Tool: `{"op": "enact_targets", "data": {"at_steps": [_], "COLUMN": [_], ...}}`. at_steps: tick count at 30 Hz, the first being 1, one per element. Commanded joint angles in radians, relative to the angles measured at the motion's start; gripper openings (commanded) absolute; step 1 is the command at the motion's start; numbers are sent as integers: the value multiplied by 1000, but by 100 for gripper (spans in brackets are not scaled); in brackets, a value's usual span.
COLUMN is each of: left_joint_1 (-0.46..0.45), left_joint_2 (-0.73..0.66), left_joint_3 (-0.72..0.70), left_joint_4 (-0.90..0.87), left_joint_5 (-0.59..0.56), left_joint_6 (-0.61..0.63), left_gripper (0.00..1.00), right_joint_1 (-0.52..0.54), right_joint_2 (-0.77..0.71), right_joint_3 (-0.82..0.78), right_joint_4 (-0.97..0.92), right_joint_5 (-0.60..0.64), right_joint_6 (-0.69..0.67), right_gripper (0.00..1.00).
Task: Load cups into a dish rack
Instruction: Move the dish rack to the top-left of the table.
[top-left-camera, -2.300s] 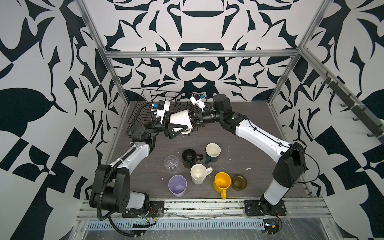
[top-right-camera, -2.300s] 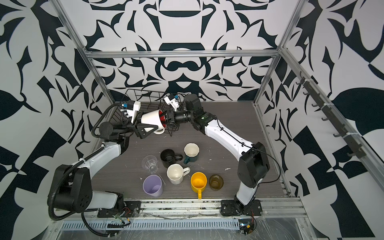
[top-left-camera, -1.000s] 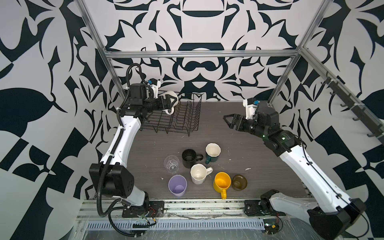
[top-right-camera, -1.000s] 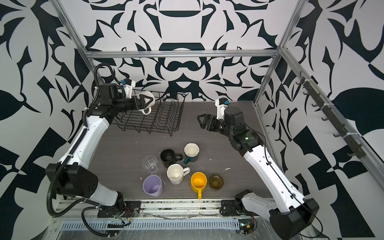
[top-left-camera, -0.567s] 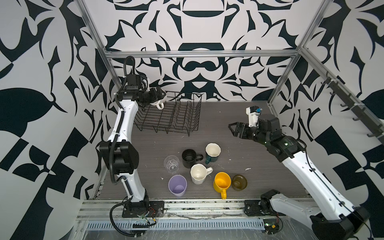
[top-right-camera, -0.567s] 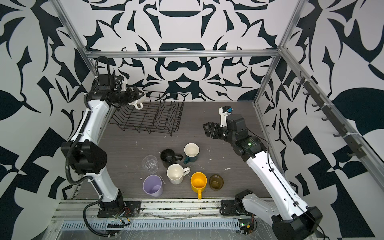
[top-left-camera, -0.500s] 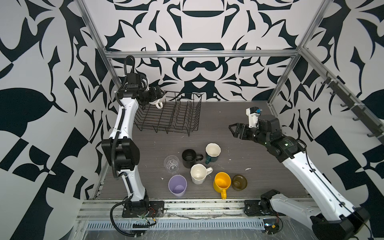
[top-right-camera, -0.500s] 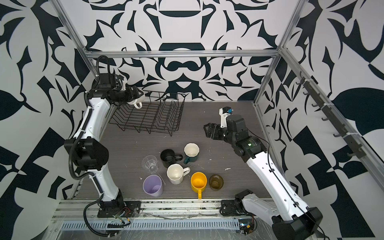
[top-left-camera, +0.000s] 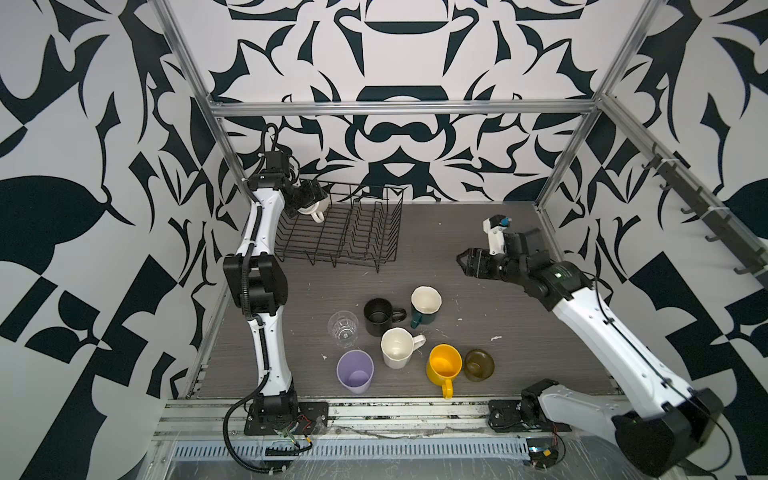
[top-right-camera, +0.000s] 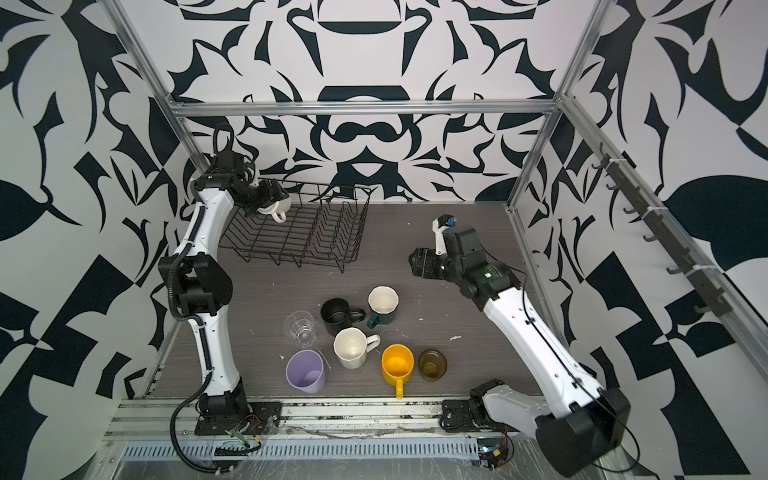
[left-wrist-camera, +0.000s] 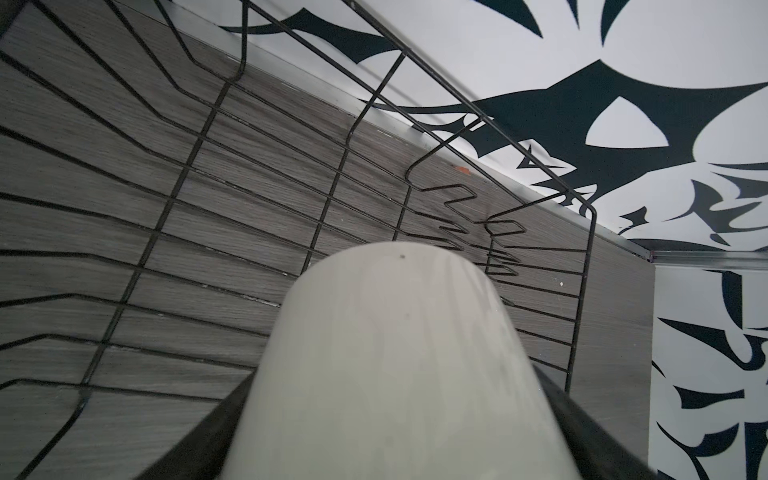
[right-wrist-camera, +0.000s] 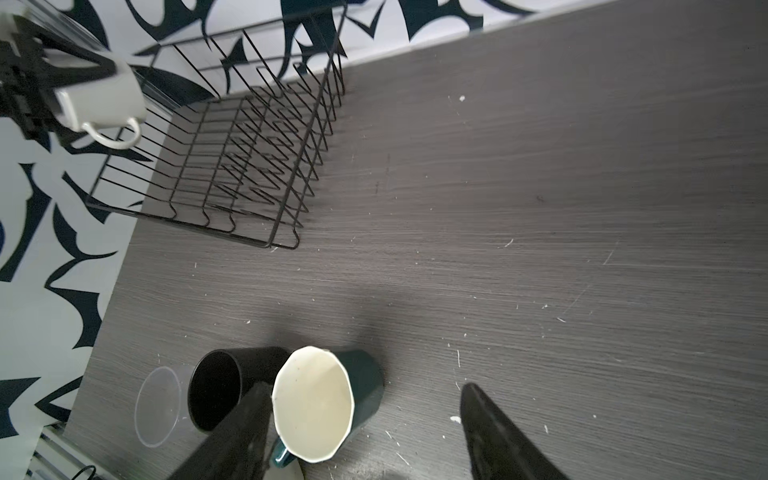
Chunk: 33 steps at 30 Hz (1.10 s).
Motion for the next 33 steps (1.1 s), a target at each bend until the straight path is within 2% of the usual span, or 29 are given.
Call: {"op": "enact_targets", "data": {"at_steps": [1,5,18,25,33], "left_joint_1": [15,28,60,67,76], "left_joint_2": [-21,-24,-41,-36,-27], "left_joint_3": [46,38,6,4,10], "left_joint_4": [2,2,16,13,16], "left_joint_5": [8,11,17,17,17], "left_joint_6": [-15,-14,-8,-5,-7], "left_gripper": [0,0,0,0,0], "right_joint_1": [33,105,181,192,194], "right_joint_2": [138,342,864,985,1025], "right_joint_3": [114,293,742,836,855], "right_joint_4": [79,56,-11,-44,-51], "right_joint_5": [-6,42,62,102,114], "right_joint_6": [-2,-50,-54,-56,-47], "right_gripper": [71,70,59,52,27]}}
